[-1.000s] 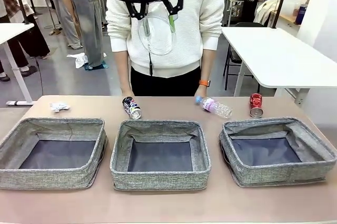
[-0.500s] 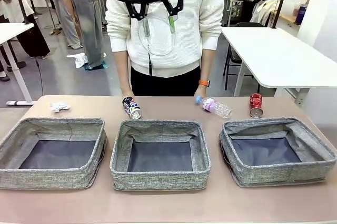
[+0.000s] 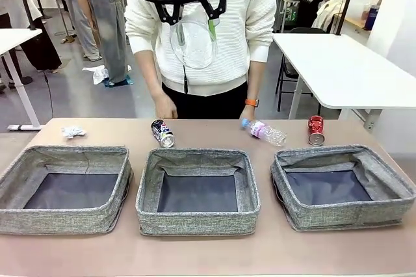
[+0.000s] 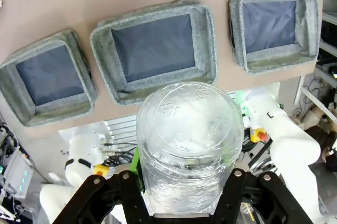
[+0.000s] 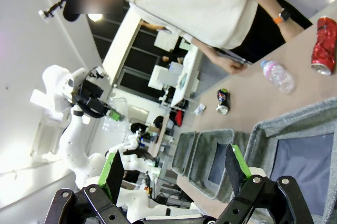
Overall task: Sort the waste into the appropriate baskets.
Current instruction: Place the picked waste into the Fabric basket indicated by the person.
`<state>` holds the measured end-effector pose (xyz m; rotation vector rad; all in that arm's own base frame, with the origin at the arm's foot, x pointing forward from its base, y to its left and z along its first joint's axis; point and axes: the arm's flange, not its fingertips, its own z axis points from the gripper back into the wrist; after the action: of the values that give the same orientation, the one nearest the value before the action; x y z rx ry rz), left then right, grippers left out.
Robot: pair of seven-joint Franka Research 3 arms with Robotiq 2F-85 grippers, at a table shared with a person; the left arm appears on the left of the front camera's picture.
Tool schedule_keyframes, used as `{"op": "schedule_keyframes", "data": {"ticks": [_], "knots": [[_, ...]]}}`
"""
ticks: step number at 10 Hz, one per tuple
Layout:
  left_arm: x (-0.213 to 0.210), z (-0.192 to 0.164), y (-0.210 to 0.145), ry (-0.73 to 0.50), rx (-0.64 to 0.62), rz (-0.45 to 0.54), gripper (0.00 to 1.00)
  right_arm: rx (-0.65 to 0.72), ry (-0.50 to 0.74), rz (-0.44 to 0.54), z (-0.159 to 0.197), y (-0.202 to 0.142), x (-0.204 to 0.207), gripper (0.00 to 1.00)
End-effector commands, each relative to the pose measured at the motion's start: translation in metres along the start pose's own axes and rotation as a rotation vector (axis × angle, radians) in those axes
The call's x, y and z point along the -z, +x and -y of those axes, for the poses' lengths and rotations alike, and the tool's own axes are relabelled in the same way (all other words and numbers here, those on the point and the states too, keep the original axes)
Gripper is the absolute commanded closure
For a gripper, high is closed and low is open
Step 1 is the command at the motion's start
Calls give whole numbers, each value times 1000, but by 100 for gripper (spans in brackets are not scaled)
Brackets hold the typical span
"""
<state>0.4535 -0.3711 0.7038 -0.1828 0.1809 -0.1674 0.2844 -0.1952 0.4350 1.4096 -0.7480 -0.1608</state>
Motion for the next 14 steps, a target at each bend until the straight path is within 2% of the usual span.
{"op": "schedule_keyframes", "data": {"ticks": [1, 14], "knots": [[-1, 0, -6, 1, -14, -6, 38, -27, 18, 14, -1, 3, 2, 0], [0, 0, 0, 0, 0, 0, 38, -27, 18, 14, -1, 3, 2, 0]]}}
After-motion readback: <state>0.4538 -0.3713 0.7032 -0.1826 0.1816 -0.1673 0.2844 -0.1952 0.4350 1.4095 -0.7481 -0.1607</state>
